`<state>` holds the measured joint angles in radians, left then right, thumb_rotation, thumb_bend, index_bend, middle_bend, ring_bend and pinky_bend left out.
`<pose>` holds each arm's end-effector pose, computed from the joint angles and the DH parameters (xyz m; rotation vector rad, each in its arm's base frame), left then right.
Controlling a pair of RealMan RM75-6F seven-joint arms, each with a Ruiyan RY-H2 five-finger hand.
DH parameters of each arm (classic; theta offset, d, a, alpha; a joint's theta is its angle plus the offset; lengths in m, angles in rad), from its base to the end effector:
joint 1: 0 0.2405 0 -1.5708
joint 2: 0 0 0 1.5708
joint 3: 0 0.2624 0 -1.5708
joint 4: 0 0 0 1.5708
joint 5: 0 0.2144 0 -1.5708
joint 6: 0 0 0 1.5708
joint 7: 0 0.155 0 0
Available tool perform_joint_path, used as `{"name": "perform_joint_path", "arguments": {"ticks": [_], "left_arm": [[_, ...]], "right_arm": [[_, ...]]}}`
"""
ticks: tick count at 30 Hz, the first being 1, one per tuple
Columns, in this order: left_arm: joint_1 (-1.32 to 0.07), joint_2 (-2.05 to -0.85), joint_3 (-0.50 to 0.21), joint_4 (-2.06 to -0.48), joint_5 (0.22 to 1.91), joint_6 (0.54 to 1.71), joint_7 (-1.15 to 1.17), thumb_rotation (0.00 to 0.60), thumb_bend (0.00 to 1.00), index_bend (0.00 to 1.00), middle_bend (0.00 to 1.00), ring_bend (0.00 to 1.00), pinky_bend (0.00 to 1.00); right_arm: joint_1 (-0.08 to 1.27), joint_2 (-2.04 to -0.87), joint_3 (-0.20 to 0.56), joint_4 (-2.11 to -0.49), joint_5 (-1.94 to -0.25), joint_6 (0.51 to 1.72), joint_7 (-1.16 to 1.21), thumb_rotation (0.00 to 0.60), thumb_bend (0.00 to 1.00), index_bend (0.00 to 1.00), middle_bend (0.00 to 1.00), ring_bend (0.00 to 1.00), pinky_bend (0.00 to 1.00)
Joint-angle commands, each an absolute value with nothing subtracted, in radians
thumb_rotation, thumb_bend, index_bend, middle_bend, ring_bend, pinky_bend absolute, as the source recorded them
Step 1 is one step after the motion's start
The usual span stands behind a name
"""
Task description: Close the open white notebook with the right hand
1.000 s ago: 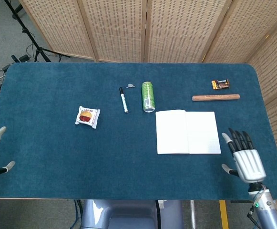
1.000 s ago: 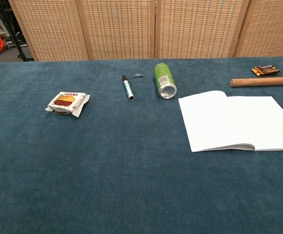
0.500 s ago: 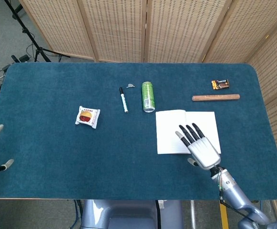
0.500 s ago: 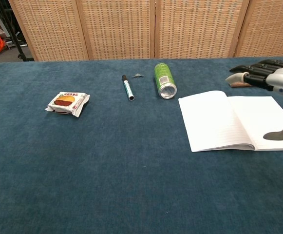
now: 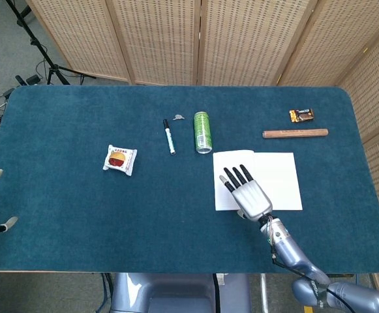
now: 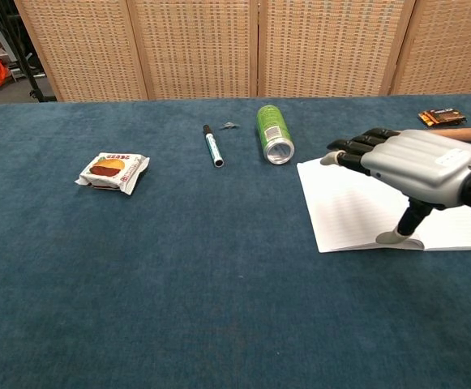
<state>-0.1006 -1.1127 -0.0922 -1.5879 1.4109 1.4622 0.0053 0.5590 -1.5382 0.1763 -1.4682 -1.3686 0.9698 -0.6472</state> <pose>-0.3305 0.2070 0.1714 -1.3106 -0.8906 -0.8680 -0.1846 -0.3225 -0.0202 1.9742 -0.5245 0.7210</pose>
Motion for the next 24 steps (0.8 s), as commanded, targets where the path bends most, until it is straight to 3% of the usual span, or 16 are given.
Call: {"name": "perform_joint_path", "arguments": {"ticks": [1, 24], "left_arm": [[-0.101, -1.112, -0.092, -1.589, 1.409, 1.462, 0.005, 0.600, 0.00, 0.00, 0.00, 0.00, 0.00], [-0.101, -1.107, -0.092, -1.594, 1.406, 1.461, -0.005, 0.600, 0.00, 0.00, 0.00, 0.00, 0.00]], "right_arm": [[0.564, -1.558, 0.167, -1.439, -1.352, 0.971, -0.665, 0.600, 0.10, 0.00, 0.00, 0.00, 0.00], [0.585, -1.647, 0.112, -1.285, -1.342, 1.011, -0.655, 0.600, 0.10, 0.00, 0.00, 0.00, 0.00]]}}
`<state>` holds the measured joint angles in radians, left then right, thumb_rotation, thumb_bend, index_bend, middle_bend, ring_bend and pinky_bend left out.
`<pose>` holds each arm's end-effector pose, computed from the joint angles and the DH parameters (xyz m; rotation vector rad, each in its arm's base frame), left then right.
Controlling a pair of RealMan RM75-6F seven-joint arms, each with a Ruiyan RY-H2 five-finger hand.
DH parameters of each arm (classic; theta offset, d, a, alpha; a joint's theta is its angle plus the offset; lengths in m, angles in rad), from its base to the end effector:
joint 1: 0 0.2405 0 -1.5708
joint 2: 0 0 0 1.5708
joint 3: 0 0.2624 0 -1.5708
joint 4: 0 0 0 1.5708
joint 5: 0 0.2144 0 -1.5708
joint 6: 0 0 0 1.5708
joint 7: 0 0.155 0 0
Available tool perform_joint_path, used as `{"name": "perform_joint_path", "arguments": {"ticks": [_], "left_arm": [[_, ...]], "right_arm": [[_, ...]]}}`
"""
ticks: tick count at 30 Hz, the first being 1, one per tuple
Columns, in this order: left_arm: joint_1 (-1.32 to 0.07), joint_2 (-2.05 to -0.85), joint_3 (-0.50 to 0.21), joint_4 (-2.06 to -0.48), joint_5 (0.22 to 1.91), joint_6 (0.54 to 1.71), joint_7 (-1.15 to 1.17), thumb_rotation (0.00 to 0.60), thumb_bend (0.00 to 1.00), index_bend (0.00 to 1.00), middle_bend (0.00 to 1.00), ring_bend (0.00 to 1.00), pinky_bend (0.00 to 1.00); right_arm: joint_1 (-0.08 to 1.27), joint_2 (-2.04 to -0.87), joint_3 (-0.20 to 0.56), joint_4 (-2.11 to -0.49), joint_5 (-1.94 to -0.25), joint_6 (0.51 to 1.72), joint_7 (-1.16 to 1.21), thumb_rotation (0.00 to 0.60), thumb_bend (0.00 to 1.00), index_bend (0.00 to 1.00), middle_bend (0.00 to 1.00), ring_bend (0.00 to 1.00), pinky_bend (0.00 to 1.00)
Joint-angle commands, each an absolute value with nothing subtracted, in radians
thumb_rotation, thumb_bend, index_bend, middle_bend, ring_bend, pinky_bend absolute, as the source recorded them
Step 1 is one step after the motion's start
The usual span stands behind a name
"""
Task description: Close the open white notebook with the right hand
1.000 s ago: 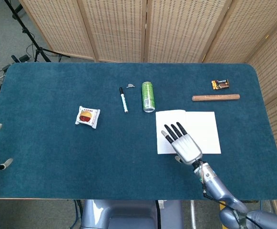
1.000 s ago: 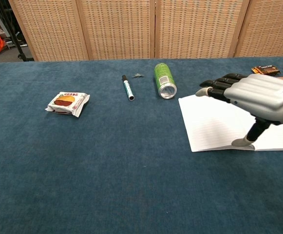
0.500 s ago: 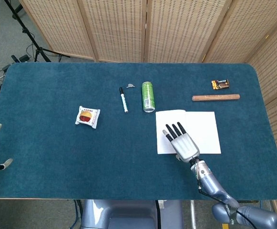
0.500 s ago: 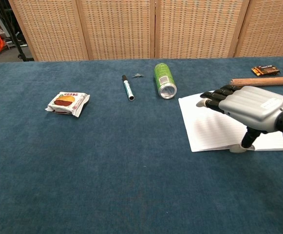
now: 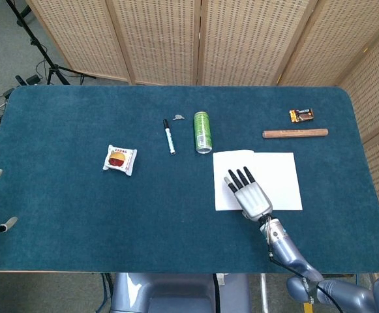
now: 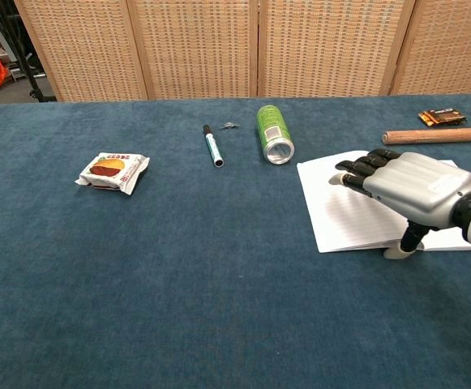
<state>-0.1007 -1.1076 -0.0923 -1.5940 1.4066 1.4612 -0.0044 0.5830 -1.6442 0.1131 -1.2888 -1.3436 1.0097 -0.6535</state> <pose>-0.3302 0.2070 0.1726 -1.3042 -0.9006 -0.8741 -0.2078 -0.3266 -0.0469 1.9639 -0.4799 0.6304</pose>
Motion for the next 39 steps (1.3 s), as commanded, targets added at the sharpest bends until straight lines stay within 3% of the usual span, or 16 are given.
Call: {"name": "perform_joint_path", "arguments": {"ticks": [1, 4, 9, 18, 30, 39], "left_arm": [[-0.101, -1.107, -0.092, -1.594, 1.406, 1.461, -0.006, 0.600, 0.00, 0.00, 0.00, 0.00, 0.00], [-0.100, -1.105, -0.092, -1.594, 1.406, 1.461, -0.010, 0.600, 0.00, 0.00, 0.00, 0.00, 0.00], [-0.100, -1.104, -0.092, -1.594, 1.408, 1.462, -0.014, 0.600, 0.00, 0.00, 0.00, 0.00, 0.00], [-0.099, -1.101, -0.091, -1.596, 1.410, 1.464, -0.022, 0.600, 0.00, 0.00, 0.00, 0.00, 0.00], [-0.095, -1.091, -0.089, -1.597, 1.417, 1.468, -0.046, 0.600, 0.00, 0.00, 0.00, 0.00, 0.00], [-0.085, -1.075, -0.080, -1.595, 1.442, 1.484, -0.095, 0.600, 0.00, 0.00, 0.00, 0.00, 0.00]], "right_arm": [[0.586, -1.650, 0.111, -1.283, -1.341, 1.012, -0.655, 0.600, 0.10, 0.00, 0.00, 0.00, 0.00], [0.588, -1.660, 0.111, -1.273, -1.343, 1.020, -0.648, 0.600, 0.14, 0.00, 0.00, 0.00, 0.00], [0.592, -1.686, 0.107, -1.234, -1.367, 1.047, -0.614, 0.600, 0.36, 0.04, 0.01, 0.00, 0.00], [0.589, -1.708, 0.109, -1.210, -1.379, 1.074, -0.551, 0.600, 0.62, 0.16, 0.13, 0.09, 0.09], [0.555, -1.720, 0.129, -1.221, -1.337, 1.095, -0.411, 0.600, 0.75, 0.17, 0.16, 0.15, 0.16], [0.464, -1.628, 0.196, -1.402, -1.230, 1.092, -0.022, 0.600, 0.77, 0.18, 0.16, 0.15, 0.17]]}}
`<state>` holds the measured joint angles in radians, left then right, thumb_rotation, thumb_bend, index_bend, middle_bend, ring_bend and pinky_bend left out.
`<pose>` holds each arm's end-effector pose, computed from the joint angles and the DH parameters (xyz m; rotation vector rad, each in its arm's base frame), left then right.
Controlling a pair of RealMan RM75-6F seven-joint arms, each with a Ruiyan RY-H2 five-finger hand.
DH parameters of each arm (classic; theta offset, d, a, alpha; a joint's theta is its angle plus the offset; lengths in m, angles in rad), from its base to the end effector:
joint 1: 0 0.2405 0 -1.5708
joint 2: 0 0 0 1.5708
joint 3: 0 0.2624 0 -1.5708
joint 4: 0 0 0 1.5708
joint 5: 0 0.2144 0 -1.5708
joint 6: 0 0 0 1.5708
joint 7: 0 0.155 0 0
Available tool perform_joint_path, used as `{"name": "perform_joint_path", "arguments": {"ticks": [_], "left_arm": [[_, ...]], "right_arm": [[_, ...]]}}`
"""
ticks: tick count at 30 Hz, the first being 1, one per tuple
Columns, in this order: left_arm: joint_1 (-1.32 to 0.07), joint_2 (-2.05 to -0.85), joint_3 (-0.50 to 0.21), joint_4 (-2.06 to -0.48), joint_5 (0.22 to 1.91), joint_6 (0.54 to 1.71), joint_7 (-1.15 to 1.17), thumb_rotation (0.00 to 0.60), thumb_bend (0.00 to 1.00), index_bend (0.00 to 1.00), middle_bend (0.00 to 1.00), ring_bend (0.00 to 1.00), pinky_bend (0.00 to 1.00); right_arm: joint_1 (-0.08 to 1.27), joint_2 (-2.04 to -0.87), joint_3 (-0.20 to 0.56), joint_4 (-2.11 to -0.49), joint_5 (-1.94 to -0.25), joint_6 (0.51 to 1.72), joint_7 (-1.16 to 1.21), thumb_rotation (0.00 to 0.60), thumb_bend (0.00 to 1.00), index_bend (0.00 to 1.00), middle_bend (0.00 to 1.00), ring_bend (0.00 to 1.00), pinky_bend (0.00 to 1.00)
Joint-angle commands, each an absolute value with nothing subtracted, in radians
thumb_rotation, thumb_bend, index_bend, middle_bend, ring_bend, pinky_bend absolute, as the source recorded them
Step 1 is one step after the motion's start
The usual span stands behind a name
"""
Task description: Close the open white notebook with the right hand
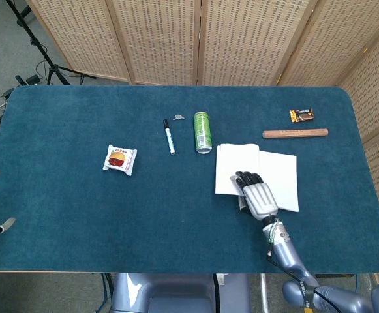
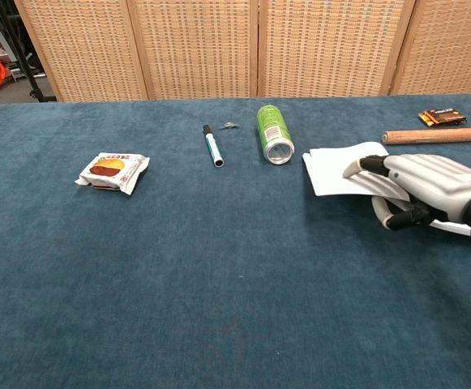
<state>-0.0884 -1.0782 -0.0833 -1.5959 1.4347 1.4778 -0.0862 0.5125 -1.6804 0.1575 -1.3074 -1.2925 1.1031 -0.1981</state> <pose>-0.3301 0.2014 0.1817 -1.2975 -0.9264 -0.9254 -0.2155 -0.3196 -0.0393 1.6748 -1.0277 0.9793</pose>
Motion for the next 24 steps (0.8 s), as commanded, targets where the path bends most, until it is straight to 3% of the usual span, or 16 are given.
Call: {"name": "perform_joint_path", "arguments": {"ticks": [1, 6, 15, 17, 19, 22, 24], "left_arm": [[-0.083, -1.074, -0.079, -1.595, 1.446, 1.488, -0.100, 0.600, 0.00, 0.00, 0.00, 0.00, 0.00], [-0.070, -1.070, -0.067, -1.594, 1.478, 1.516, -0.118, 0.600, 0.00, 0.00, 0.00, 0.00, 0.00], [-0.057, -1.074, -0.054, -1.591, 1.512, 1.547, -0.119, 0.600, 0.00, 0.00, 0.00, 0.00, 0.00], [-0.056, -1.075, -0.054, -1.591, 1.514, 1.549, -0.118, 0.600, 0.00, 0.00, 0.00, 0.00, 0.00], [-0.056, -1.076, -0.053, -1.591, 1.516, 1.550, -0.116, 0.600, 0.00, 0.00, 0.00, 0.00, 0.00], [-0.056, -1.078, -0.053, -1.592, 1.517, 1.549, -0.112, 0.600, 0.00, 0.00, 0.00, 0.00, 0.00], [-0.056, -1.078, -0.052, -1.592, 1.518, 1.549, -0.111, 0.600, 0.00, 0.00, 0.00, 0.00, 0.00]], "right_arm": [[0.454, -1.615, 0.206, -1.425, -1.215, 1.083, 0.031, 0.600, 0.77, 0.18, 0.16, 0.15, 0.17], [0.411, -1.527, 0.265, -1.544, -1.128, 0.983, 0.347, 0.600, 0.80, 0.18, 0.15, 0.15, 0.17], [0.359, -1.464, 0.320, -1.580, -1.064, 0.894, 0.660, 0.600, 0.91, 0.18, 0.10, 0.09, 0.17], [0.353, -1.461, 0.320, -1.572, -1.065, 0.890, 0.681, 0.600, 0.93, 0.13, 0.05, 0.04, 0.16], [0.349, -1.464, 0.307, -1.551, -1.085, 0.897, 0.672, 0.600, 0.82, 0.04, 0.01, 0.00, 0.08], [0.354, -1.476, 0.273, -1.487, -1.064, 0.932, 0.530, 0.600, 0.49, 0.00, 0.00, 0.00, 0.00], [0.353, -1.519, 0.272, -1.438, -1.021, 1.032, 0.373, 0.600, 0.42, 0.00, 0.00, 0.00, 0.00]]}}
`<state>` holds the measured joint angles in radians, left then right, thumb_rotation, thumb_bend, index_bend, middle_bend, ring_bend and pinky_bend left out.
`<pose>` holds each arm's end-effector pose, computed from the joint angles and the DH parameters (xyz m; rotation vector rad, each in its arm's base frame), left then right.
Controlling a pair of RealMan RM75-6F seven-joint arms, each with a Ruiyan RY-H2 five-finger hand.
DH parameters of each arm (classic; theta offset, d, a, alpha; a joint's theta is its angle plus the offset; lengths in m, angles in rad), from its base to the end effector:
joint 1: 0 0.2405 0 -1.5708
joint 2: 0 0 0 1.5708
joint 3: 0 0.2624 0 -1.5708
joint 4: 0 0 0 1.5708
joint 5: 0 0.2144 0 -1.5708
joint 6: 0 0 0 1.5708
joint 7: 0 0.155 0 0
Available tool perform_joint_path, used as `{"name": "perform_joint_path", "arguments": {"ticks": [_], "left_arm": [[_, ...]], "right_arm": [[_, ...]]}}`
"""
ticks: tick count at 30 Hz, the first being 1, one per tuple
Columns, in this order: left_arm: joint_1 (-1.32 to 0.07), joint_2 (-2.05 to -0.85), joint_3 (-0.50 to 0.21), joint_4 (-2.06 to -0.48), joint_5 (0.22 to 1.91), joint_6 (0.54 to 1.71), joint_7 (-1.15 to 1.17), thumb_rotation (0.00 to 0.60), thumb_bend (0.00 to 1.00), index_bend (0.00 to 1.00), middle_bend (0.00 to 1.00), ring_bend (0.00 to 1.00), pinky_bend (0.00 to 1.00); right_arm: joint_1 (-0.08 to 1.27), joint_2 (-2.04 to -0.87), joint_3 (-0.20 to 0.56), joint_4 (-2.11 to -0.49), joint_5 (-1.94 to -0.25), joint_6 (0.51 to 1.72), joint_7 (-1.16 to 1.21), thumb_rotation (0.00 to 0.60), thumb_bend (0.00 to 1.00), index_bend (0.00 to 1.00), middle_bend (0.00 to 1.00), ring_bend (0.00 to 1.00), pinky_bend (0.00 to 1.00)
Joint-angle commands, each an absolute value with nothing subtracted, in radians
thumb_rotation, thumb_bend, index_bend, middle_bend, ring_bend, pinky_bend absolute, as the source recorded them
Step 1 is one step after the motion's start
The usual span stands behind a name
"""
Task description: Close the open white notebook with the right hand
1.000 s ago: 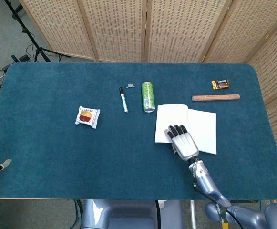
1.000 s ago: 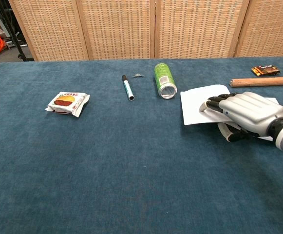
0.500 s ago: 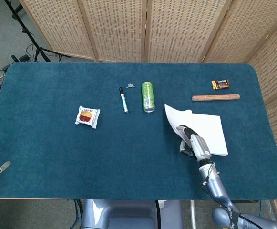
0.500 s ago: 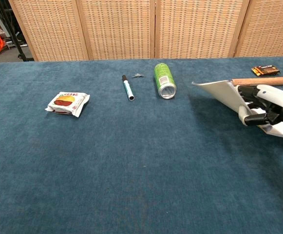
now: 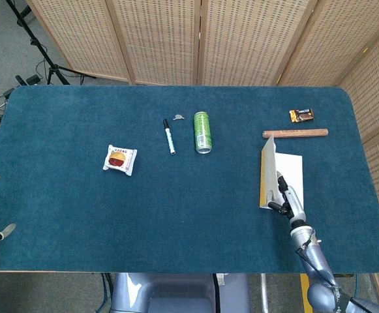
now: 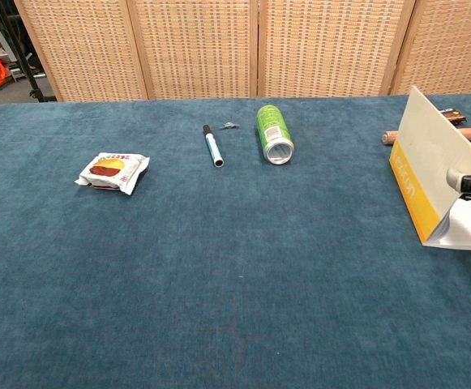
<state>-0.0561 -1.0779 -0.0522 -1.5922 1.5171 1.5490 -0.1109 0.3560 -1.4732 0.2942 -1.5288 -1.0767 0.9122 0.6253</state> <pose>-0.3237 0.1843 0.1818 -1.3276 -0.8985 -0.9774 -0.2680 -0.3047 0.0122 0.8530 -1.9982 1.3381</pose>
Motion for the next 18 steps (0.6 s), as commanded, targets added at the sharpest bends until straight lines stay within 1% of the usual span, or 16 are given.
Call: {"name": "perform_joint_path", "arguments": {"ticks": [1, 2, 4, 6, 8, 9, 10, 11, 13, 18], "left_arm": [[-0.055, -1.079, -0.053, -1.592, 1.518, 1.552, -0.109, 0.600, 0.00, 0.00, 0.00, 0.00, 0.00], [-0.053, -1.081, -0.055, -1.592, 1.516, 1.558, -0.104, 0.600, 0.00, 0.00, 0.00, 0.00, 0.00], [-0.052, -1.085, -0.056, -1.593, 1.516, 1.561, -0.098, 0.600, 0.00, 0.00, 0.00, 0.00, 0.00], [-0.053, -1.088, -0.056, -1.593, 1.517, 1.561, -0.090, 0.600, 0.00, 0.00, 0.00, 0.00, 0.00], [-0.054, -1.089, -0.055, -1.593, 1.518, 1.559, -0.084, 0.600, 0.00, 0.00, 0.00, 0.00, 0.00], [-0.054, -1.090, -0.054, -1.593, 1.519, 1.559, -0.083, 0.600, 0.00, 0.00, 0.00, 0.00, 0.00], [-0.054, -1.091, -0.054, -1.592, 1.521, 1.558, -0.081, 0.600, 0.00, 0.00, 0.00, 0.00, 0.00], [-0.054, -1.091, -0.053, -1.591, 1.522, 1.559, -0.081, 0.600, 0.00, 0.00, 0.00, 0.00, 0.00], [-0.055, -1.092, -0.055, -1.589, 1.521, 1.559, -0.081, 0.600, 0.00, 0.00, 0.00, 0.00, 0.00], [-0.057, -1.094, -0.057, -1.588, 1.515, 1.555, -0.076, 0.600, 0.00, 0.00, 0.00, 0.00, 0.00]], "right_arm": [[0.354, -1.542, 0.272, -1.408, -0.990, 1.096, 0.259, 0.600, 0.41, 0.00, 0.00, 0.00, 0.00], [0.355, -1.557, 0.272, -1.386, -0.963, 1.159, 0.145, 0.600, 0.40, 0.00, 0.00, 0.00, 0.00], [0.351, -1.565, 0.268, -1.388, -0.941, 1.220, 0.030, 0.600, 0.33, 0.00, 0.00, 0.00, 0.00], [0.343, -1.561, 0.254, -1.397, -0.949, 1.287, -0.076, 0.600, 0.15, 0.00, 0.00, 0.00, 0.00], [0.335, -1.560, 0.242, -1.391, -0.972, 1.362, -0.167, 0.600, 0.04, 0.00, 0.00, 0.00, 0.00], [0.332, -1.566, 0.238, -1.372, -0.995, 1.419, -0.220, 0.600, 0.01, 0.00, 0.00, 0.00, 0.00], [0.329, -1.576, 0.230, -1.325, -1.039, 1.506, -0.292, 0.600, 0.00, 0.00, 0.00, 0.00, 0.00], [0.323, -1.590, 0.222, -1.300, -1.067, 1.555, -0.324, 0.600, 0.00, 0.00, 0.00, 0.00, 0.00], [0.304, -1.582, 0.201, -1.295, -1.128, 1.611, -0.315, 0.600, 0.00, 0.00, 0.00, 0.00, 0.00], [0.250, -1.501, 0.146, -1.372, -1.221, 1.645, -0.253, 0.600, 0.00, 0.00, 0.00, 0.00, 0.00]]}}
